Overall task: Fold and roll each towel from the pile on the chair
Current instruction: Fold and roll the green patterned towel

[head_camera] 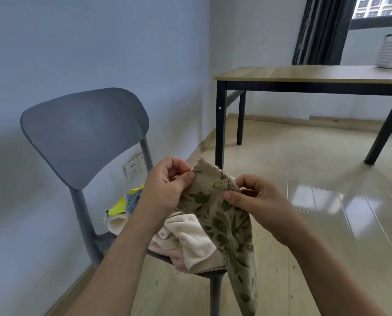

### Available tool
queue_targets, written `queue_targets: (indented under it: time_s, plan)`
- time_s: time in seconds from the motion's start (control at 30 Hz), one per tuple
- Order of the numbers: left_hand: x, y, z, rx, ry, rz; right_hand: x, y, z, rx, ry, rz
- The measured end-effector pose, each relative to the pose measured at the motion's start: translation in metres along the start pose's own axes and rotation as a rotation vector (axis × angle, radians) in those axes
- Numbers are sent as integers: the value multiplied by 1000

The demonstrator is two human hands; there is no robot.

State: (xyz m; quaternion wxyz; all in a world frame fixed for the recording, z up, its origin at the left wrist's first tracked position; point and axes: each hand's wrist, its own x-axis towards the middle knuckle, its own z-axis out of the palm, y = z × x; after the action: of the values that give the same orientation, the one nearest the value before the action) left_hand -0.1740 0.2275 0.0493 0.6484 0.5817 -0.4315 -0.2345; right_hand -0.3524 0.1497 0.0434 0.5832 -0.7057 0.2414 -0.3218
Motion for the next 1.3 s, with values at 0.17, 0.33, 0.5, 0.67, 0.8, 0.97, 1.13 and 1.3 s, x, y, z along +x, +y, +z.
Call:
queue_targets:
  time_s: [0.17,0.33,0.5,0.67,0.8,0.97,1.13,1.3]
  plan:
    - [-4,8,4,91,-28,118,-3,-7,3,41,-55,15]
    - [-10,13,7,209,-29,210,0,-9,7,8,25,-30]
    - [-10,13,8,273,-61,245,0,-15,8,45,79,-102]
    - [-9,13,5,245,-90,204,0,-17,7,33,133,-159]
    - [-11,6,-1,149,-271,48,-1,-20,5,48,222,-207]
    - [-14,-4,0,88,-387,-5,-3,-21,5,55,256,-231]
    - [-15,-4,4,103,-299,91,-5,-25,6,17,264,-214]
    - [-17,21,-1,119,-173,219,-8,-45,-2,-82,124,-124]
